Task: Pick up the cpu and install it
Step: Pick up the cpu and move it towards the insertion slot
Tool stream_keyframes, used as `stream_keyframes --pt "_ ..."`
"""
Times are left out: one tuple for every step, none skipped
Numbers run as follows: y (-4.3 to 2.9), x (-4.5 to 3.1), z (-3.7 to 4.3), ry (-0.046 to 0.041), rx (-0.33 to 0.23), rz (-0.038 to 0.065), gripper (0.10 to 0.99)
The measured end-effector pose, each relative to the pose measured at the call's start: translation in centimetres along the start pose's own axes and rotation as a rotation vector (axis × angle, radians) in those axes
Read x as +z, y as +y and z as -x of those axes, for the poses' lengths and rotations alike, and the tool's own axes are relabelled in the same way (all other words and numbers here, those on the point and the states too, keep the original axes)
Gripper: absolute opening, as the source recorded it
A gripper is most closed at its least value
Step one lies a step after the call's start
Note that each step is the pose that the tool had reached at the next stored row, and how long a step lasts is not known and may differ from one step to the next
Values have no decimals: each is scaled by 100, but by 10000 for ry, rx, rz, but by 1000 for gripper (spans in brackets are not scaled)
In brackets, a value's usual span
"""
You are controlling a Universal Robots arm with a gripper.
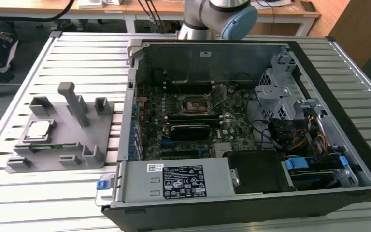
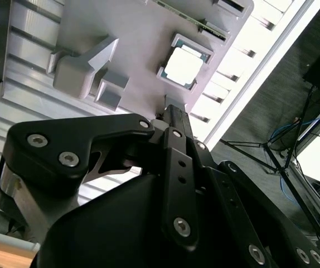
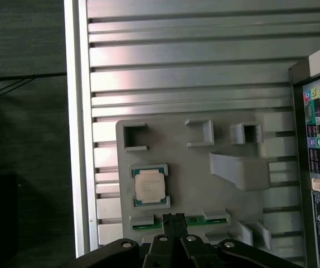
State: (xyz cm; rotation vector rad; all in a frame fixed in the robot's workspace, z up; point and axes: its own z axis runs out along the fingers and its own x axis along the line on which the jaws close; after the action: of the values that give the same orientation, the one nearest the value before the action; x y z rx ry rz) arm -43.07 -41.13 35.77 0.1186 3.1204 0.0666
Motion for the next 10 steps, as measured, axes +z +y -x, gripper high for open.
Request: stream_keyframes --pt "-1 5 0 -1 -1 0 106" --pt "-2 8 0 0 -1 0 106" --pt "-2 11 0 1 -1 -2 106" --pt "-4 15 0 0 -1 -2 106" --pt "-6 18 0 0 -1 -1 106" --pt "-8 25 0 -1 -1 0 106" --pt "-11 28 0 1 -1 -2 106" --pt "-13 34 0 0 0 -1 106" --pt "-15 38 0 0 0 -1 106" --pt "-16 41 0 1 0 -2 106"
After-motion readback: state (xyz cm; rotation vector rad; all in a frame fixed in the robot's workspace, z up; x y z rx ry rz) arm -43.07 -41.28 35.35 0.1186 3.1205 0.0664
